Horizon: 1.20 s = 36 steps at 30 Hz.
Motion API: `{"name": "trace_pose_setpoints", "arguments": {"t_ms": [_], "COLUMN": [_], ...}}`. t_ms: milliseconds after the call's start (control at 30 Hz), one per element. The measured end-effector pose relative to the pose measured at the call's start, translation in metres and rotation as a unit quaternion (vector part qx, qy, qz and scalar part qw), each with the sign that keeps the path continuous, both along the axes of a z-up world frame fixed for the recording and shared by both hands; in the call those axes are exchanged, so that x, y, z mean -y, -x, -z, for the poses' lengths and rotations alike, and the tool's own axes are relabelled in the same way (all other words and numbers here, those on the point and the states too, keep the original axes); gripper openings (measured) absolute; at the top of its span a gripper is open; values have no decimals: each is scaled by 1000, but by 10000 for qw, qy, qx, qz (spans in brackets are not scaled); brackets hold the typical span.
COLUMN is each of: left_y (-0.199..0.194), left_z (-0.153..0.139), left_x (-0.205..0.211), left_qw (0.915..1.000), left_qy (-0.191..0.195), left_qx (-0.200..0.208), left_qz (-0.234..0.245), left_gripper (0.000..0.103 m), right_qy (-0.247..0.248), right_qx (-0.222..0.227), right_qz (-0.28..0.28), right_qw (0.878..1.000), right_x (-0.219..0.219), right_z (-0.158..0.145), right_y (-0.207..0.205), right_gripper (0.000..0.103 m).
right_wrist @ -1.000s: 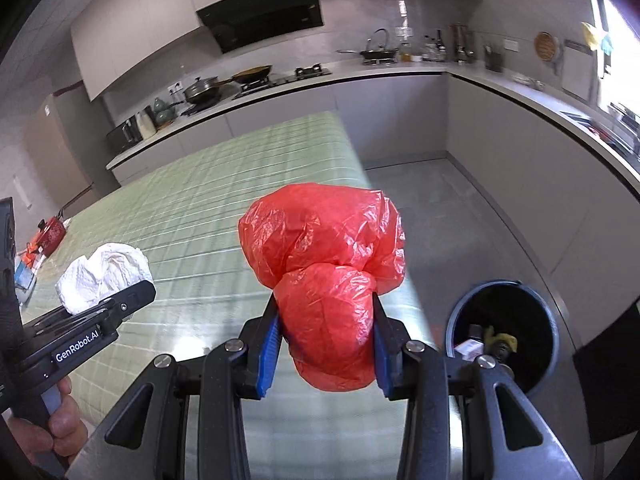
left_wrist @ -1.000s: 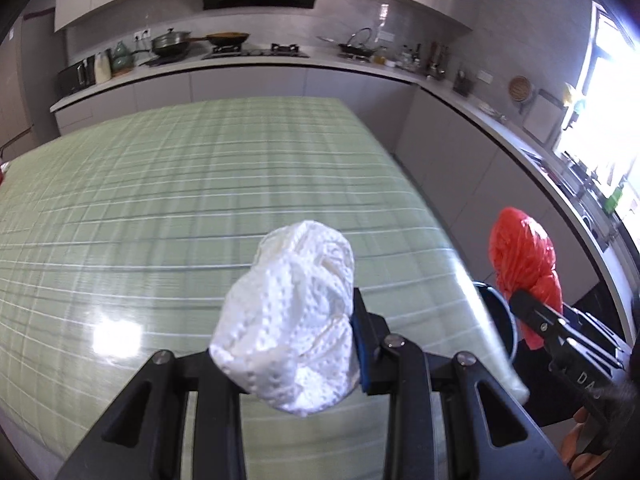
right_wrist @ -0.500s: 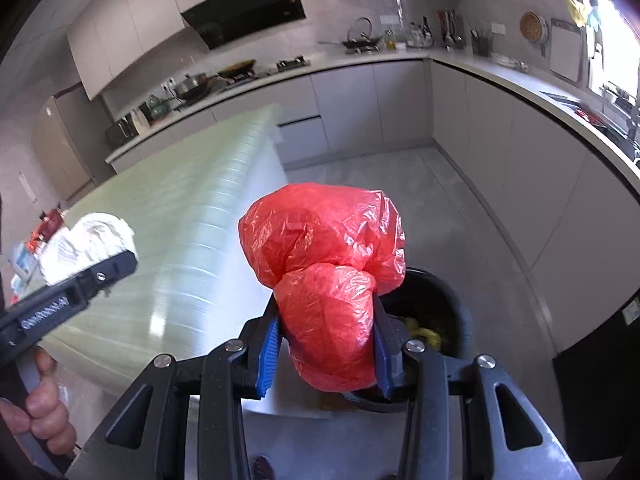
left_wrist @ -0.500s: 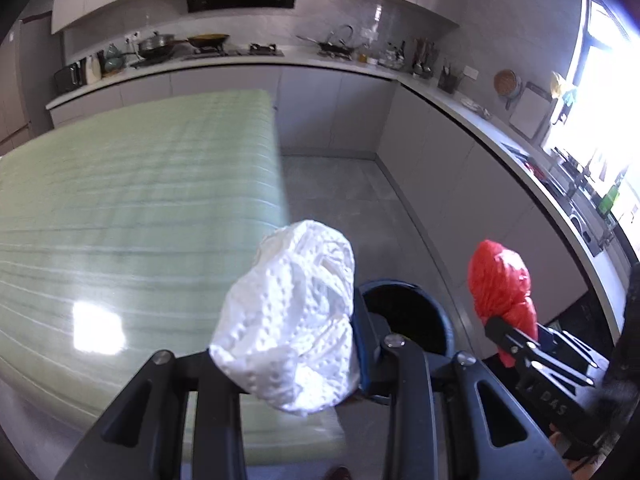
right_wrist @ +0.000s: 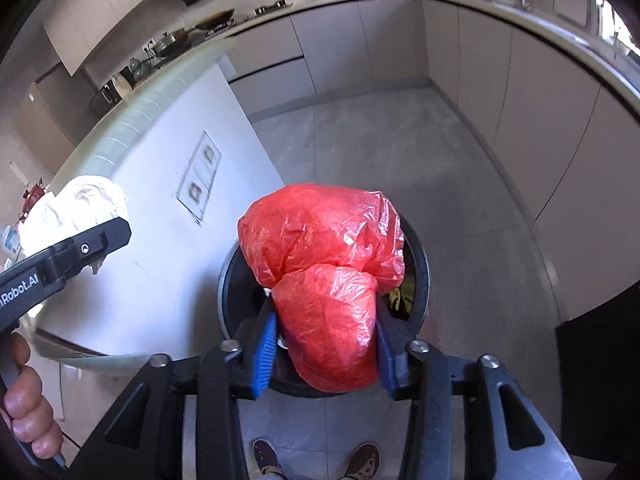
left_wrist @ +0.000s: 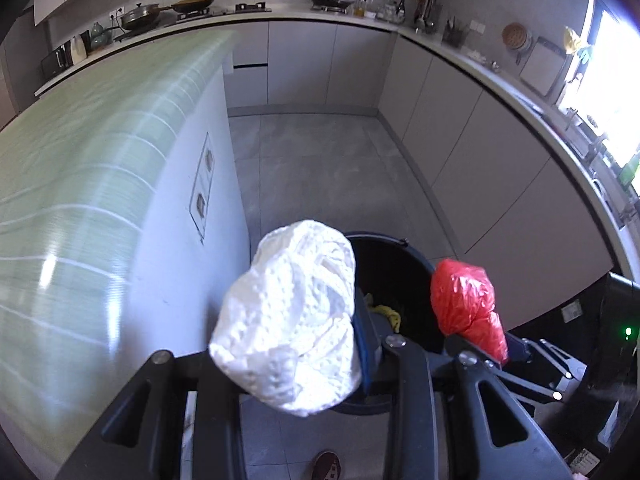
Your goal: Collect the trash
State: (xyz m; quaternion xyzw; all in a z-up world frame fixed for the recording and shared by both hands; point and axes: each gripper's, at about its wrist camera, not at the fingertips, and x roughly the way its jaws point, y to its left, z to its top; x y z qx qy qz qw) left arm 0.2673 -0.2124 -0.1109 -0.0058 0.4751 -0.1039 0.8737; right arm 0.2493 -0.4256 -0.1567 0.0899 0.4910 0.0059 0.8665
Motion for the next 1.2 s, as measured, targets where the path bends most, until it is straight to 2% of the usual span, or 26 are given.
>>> {"name": "trace_pose_setpoints", "arguments": {"t_ms": [67, 200, 300, 367, 433, 500, 600, 767, 900, 1067, 1200], "left_y": [-5, -19, -28, -33, -38, -41, -42, -24, 1, 51, 105], "left_z": [9, 26, 36, 43, 44, 43, 35, 6, -39, -93, -125], "left_x": [4, 18, 33, 46, 53, 63, 72, 77, 61, 23, -23], "left_qw": [10000, 9998, 9997, 9995, 9994, 9993, 9994, 9995, 9988, 9966, 9945], "left_qy": [-92, -151, -183, -171, -164, -211, -240, -262, -249, -264, -244], "left_qx": [-2, -106, -138, -213, -262, -262, -206, 79, 432, 768, 995], "left_qz": [-12, -19, 82, 165, 167, 155, 171, 163, -1, -135, -236], "left_gripper": [35, 37, 38, 45, 62, 73, 79, 80, 80, 80, 81], "right_qy": [-28, -214, -154, -46, -6, 155, 319, 373, 401, 337, 416], "right_qx": [0, 162, 445, 516, 547, 610, 662, 732, 745, 913, 1138], "right_qz": [66, 102, 324, 458, 535, 584, 658, 817, 850, 752, 455], "right_qw": [10000, 9996, 9984, 9976, 9971, 9963, 9951, 9933, 9928, 9924, 9916], "right_x": [5, 14, 29, 34, 43, 48, 54, 62, 55, 29, -14], "right_z": [8, 14, 8, 4, 1, -3, -11, -28, -51, -94, -133], "right_y": [-4, -8, 0, 4, 6, 9, 14, 24, 33, 58, 92], "right_gripper": [70, 72, 72, 72, 72, 72, 72, 72, 72, 72, 73]}}
